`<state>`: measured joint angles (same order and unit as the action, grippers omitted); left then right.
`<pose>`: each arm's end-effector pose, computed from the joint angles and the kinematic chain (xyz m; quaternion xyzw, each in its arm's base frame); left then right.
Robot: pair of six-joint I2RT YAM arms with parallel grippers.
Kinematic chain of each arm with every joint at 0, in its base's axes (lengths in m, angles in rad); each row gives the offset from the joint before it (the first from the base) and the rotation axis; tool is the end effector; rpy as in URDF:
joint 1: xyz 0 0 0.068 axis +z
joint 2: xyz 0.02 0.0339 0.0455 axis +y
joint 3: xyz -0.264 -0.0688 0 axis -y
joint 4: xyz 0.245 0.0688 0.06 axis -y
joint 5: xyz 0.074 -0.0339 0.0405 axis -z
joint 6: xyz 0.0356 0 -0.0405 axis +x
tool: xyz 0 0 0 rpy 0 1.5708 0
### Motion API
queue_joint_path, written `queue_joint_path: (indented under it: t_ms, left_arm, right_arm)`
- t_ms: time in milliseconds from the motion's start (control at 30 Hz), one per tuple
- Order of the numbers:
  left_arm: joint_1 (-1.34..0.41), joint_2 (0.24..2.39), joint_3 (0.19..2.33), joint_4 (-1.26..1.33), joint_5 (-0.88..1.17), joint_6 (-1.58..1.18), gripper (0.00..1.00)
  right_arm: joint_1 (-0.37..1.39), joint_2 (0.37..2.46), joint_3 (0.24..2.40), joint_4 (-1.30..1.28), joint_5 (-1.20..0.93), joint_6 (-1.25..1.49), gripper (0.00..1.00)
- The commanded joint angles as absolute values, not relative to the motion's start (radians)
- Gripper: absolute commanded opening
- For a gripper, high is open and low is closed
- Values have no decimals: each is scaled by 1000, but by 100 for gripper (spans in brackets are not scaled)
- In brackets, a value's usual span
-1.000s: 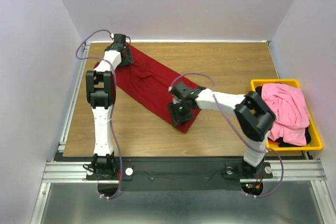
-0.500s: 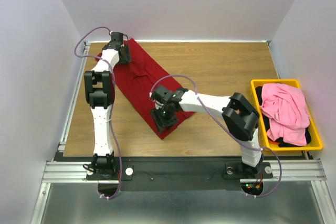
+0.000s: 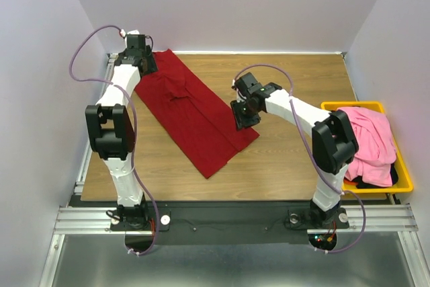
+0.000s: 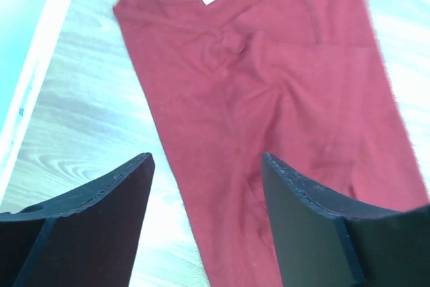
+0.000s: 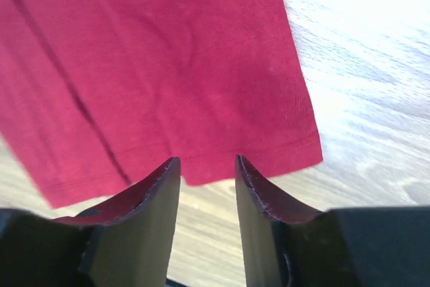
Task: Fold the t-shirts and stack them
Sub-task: Fold the tshirt
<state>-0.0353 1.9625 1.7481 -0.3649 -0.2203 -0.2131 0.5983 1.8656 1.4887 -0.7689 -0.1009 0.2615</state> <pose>0.4639 -0.0086 0.3045 -0.1297 0.8662 0.0374 0.4811 0.3216 0.2236 0.2320 -0.1741 0.9607 0.1326 0.1709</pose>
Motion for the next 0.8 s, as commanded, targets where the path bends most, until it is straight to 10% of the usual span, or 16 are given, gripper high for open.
queue_joint_path:
  t_ms: [0, 767]
  left_arm:
    - [-28, 2037, 1738, -357, -275, -226, 74]
    - [31, 2427, 2072, -411, -298, -149, 74]
  right_arm:
    - [612, 1916, 1476, -746, -80, 222, 43]
    - [753, 1867, 1236, -712, -206, 463, 43]
